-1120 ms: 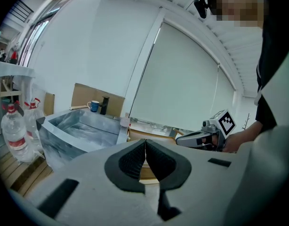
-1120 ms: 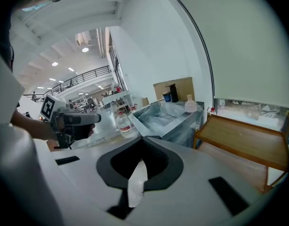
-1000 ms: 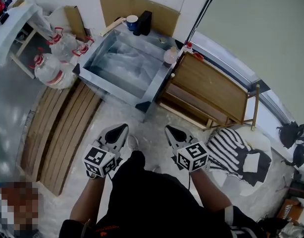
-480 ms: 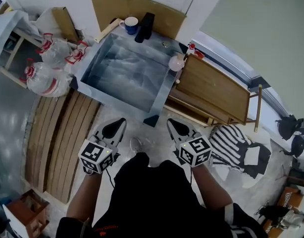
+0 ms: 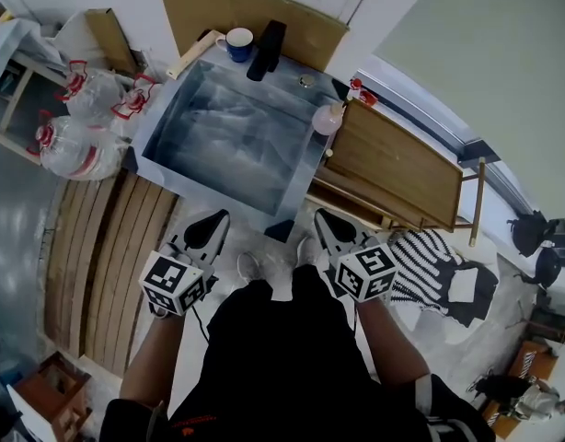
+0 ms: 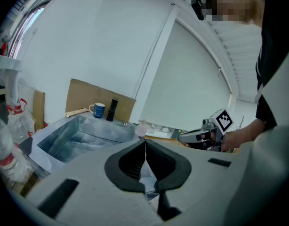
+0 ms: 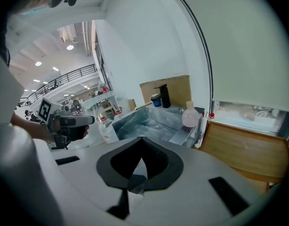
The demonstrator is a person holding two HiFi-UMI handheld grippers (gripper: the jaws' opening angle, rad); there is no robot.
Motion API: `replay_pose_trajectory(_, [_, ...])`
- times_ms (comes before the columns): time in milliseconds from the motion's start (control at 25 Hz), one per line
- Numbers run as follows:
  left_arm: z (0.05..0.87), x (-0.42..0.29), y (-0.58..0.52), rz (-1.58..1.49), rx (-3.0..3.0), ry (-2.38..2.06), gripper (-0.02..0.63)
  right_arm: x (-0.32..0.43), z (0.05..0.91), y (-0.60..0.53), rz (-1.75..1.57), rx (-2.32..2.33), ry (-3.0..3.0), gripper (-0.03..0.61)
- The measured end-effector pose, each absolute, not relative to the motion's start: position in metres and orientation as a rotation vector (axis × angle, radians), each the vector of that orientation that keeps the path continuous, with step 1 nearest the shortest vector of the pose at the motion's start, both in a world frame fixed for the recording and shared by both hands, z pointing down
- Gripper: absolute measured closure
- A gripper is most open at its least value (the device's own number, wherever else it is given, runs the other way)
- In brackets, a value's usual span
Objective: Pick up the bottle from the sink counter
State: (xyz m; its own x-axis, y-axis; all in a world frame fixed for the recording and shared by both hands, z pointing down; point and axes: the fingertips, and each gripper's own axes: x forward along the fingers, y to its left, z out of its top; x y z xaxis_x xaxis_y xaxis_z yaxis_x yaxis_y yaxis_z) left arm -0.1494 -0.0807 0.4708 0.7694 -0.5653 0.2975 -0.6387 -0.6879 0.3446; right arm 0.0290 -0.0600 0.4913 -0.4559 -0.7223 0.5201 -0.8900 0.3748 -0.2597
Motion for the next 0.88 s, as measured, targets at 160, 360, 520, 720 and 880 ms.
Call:
replay_pose_trajectory(160, [0.474,-0.140,-0.090,0.244,2.516,-0.934,0.592,0.044,0.492,-0.078,0.732,1.411,-2.333,0.575])
replay_pose_trajectory(360, [0.476,-0.120,-0.104,0.244,2.476,-1.002,0.592,0.071,0.493,-0.112,0.709,1.391,-2.365,0.574])
replay_pose_trajectory(520, [0.479,-0.101,-0.115,0.261,2.438,-1.051,0.592,0.086,0.492,-0.139,0.674,1.347,-2.408,0.574])
replay_pose_trajectory(720, [0.482,-0.081,-0.132,0.273,2.395,-1.127,0.592,0.102,0.494,-0.168,0.646,1.289,-2.450,0.574])
replay_pose_trajectory(880, [0.487,-0.067,-0.143,0.283,2.361,-1.170,0.592,0.118,0.501,-0.190,0.614,1.274,-2.457,0.571])
